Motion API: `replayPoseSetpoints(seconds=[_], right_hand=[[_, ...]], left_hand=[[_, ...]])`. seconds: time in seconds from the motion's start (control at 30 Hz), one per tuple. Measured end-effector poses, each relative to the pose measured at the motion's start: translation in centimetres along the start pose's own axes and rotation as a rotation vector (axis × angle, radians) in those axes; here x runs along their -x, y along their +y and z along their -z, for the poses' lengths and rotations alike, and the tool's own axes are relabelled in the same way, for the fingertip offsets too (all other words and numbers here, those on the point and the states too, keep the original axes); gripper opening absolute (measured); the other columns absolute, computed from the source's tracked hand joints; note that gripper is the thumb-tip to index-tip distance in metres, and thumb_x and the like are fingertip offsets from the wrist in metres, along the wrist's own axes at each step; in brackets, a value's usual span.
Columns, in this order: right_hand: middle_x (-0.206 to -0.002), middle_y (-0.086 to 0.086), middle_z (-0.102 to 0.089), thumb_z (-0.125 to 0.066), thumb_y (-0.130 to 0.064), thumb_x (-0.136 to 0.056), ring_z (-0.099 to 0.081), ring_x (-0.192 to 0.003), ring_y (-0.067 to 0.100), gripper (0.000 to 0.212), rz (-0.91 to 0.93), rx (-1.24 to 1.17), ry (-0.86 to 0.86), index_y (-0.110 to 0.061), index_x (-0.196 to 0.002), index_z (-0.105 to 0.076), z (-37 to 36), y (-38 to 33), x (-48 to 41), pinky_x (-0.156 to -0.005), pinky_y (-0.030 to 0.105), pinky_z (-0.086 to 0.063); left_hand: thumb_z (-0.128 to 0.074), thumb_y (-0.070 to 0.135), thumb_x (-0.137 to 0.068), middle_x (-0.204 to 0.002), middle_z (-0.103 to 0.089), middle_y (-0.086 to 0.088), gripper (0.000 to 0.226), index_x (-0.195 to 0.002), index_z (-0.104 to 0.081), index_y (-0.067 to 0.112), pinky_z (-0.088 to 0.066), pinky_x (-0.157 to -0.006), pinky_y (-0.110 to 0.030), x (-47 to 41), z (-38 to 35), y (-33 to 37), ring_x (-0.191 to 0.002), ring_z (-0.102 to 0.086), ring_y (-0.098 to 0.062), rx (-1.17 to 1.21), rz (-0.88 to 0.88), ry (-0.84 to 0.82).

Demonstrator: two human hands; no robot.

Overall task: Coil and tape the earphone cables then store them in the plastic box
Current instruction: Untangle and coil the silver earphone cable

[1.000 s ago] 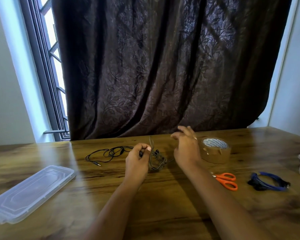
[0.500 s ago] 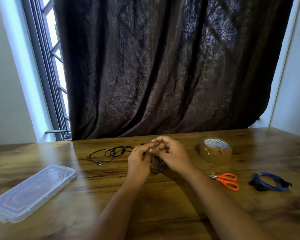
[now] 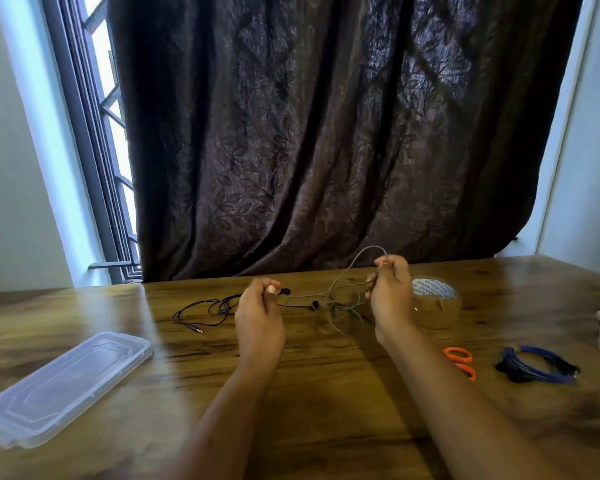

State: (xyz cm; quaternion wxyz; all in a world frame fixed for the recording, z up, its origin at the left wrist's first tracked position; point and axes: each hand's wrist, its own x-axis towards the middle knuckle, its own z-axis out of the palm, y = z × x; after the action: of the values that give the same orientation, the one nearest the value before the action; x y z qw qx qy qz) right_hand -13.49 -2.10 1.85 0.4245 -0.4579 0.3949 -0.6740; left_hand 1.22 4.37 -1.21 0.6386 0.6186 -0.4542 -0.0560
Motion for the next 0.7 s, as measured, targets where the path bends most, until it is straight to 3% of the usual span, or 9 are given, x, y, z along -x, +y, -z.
replayPoseSetpoints(seconds=[0.1,0.2,0.3,0.37,0.43,0.5,0.53,0.6,0.7], right_hand=[[-0.071,0.001,-0.060,-0.033,-0.020,-0.103,-0.055,-0.064,0.016,0.023,-0.015,0.053,-0.050,-0.025,-0.088,-0.049,0.0,0.2,0.0,-0.057,0.028,-0.042],[-0.081,0.002,-0.067,-0.032,-0.019,-0.104,-0.061,-0.074,0.019,0.024,-0.055,0.019,-0.023,-0.029,-0.089,-0.048,0.4,-0.3,-0.1,-0.059,0.028,-0.041],[-0.073,0.001,-0.060,-0.028,-0.013,-0.103,-0.057,-0.058,0.012,0.028,-0.170,-0.270,-0.019,-0.027,-0.088,-0.047,0.6,-1.0,0.0,-0.055,0.024,-0.043],[-0.066,-0.001,-0.053,-0.028,-0.008,-0.102,-0.044,-0.044,0.007,0.032,-0.228,-0.369,-0.059,-0.027,-0.087,-0.048,0.5,-1.3,0.2,-0.043,0.020,-0.035],[-0.061,-0.002,-0.049,-0.030,-0.013,-0.103,-0.033,-0.039,0.005,0.027,-0.257,-0.400,-0.148,-0.024,-0.092,-0.051,0.3,-1.4,0.4,-0.037,0.017,-0.027],[-0.059,-0.003,-0.049,-0.033,-0.023,-0.104,-0.030,-0.036,0.004,0.021,-0.253,-0.383,-0.267,-0.022,-0.096,-0.052,0.0,-1.4,0.7,-0.037,0.017,-0.023],[-0.058,-0.003,-0.048,-0.034,-0.026,-0.103,-0.028,-0.035,0.004,0.020,-0.253,-0.370,-0.318,-0.021,-0.096,-0.052,-0.1,-1.4,0.9,-0.039,0.018,-0.022],[-0.055,-0.004,-0.047,-0.036,-0.029,-0.103,-0.027,-0.033,0.003,0.022,-0.259,-0.360,-0.387,-0.018,-0.092,-0.052,-0.4,-1.5,1.1,-0.037,0.016,-0.020],[-0.053,-0.002,-0.053,-0.036,-0.024,-0.103,-0.028,-0.031,0.003,0.023,-0.256,-0.374,-0.438,-0.015,-0.086,-0.050,-0.9,-1.5,1.5,-0.032,0.014,-0.022]], left_hand=[[-0.037,0.014,-0.101,-0.097,-0.059,-0.005,0.023,-0.096,-0.057,0.023,-0.032,-0.053,-0.021,-0.1,0.3,-0.1,-0.062,-0.043,-0.008,0.041,0.093,0.044],[-0.035,0.008,-0.100,-0.102,-0.055,-0.004,0.024,-0.096,-0.056,0.020,-0.040,-0.058,-0.026,-0.4,0.8,-0.1,-0.070,-0.049,-0.012,0.040,0.169,0.157],[-0.036,-0.006,-0.094,-0.112,-0.046,-0.003,0.030,-0.098,-0.056,0.016,-0.044,-0.076,-0.030,-0.7,0.9,0.0,-0.090,-0.049,-0.016,0.077,0.249,0.224],[-0.033,-0.012,-0.091,-0.115,-0.045,-0.005,0.036,-0.095,-0.056,0.015,-0.041,-0.073,-0.022,-0.5,0.7,0.1,-0.093,-0.046,-0.014,0.107,0.278,0.218],[-0.032,-0.013,-0.090,-0.117,-0.047,-0.004,0.039,-0.093,-0.057,0.016,-0.037,-0.062,-0.010,-0.2,0.6,0.4,-0.091,-0.048,-0.011,0.144,0.285,0.168],[-0.034,-0.017,-0.086,-0.118,-0.046,-0.001,0.045,-0.092,-0.058,0.021,-0.038,-0.067,-0.009,0.0,0.4,0.7,-0.098,-0.048,-0.011,0.129,0.239,0.077],[-0.036,-0.018,-0.083,-0.118,-0.045,0.002,0.050,-0.091,-0.057,0.027,-0.040,-0.080,-0.013,0.1,0.4,0.8,-0.108,-0.046,-0.012,0.088,0.184,0.022],[-0.043,-0.017,-0.078,-0.116,-0.044,0.011,0.058,-0.087,-0.055,0.040,-0.035,-0.104,-0.034,0.4,0.3,1.1,-0.121,-0.040,-0.011,-0.045,0.048,-0.092],[-0.051,-0.002,-0.080,-0.116,-0.053,0.017,0.052,-0.086,-0.056,0.050,-0.035,-0.106,-0.049,0.7,-0.4,1.1,-0.114,-0.050,-0.009,-0.145,-0.107,-0.312]])
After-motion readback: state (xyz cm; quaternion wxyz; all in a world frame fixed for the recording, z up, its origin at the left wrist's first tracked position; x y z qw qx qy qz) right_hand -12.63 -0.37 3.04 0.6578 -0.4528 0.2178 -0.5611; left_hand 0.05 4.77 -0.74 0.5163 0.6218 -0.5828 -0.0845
